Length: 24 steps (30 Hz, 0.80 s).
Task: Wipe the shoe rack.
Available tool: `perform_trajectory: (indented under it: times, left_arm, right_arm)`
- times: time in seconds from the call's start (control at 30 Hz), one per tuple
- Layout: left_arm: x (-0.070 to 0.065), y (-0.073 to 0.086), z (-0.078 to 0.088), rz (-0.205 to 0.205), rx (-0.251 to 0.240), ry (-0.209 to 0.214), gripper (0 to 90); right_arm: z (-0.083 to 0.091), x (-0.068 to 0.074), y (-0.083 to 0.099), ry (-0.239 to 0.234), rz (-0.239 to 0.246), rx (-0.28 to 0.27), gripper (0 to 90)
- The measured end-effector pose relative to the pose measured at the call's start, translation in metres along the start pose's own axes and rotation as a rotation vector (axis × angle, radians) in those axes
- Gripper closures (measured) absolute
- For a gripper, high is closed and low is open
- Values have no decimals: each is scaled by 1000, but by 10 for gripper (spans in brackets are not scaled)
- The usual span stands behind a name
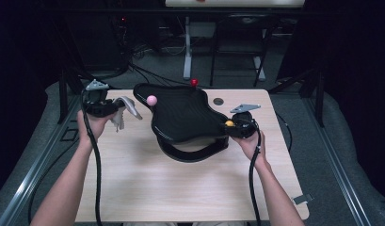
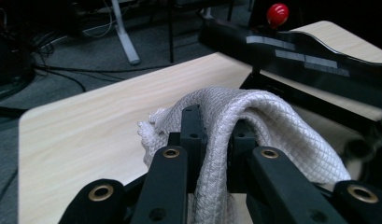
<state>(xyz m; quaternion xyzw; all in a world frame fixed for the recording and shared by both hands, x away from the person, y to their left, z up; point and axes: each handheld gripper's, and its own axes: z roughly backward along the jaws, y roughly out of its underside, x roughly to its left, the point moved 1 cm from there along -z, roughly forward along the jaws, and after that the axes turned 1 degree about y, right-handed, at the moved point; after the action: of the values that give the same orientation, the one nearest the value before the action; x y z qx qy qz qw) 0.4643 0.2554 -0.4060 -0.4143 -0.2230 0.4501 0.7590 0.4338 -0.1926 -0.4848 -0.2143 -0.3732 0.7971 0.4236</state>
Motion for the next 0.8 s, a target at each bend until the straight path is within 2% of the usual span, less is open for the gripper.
perform_trajectory:
  times: [0.13,0.2,0.37,0.47,0.63,0.8]
  left_arm:
    - [1,-18,-9,-3,32,-12,810]
    - [3,-26,-12,9,39,-8,816]
    - [2,-41,-22,0,73,-28,821]
    - [-3,-46,-29,-14,85,-56,825]
    - [-1,-50,-35,13,88,-65,835]
    - [-4,-51,-33,-4,90,-72,838]
  right_arm:
    - [0,0,1,2,-8,-3,596]
    - [-1,1,2,1,-20,-19,596]
    - [0,2,2,13,-25,-11,596]
    - [0,3,2,19,-29,-15,596]
    - [0,5,3,24,-38,-23,596]
    - [-1,6,3,28,-38,-25,597]
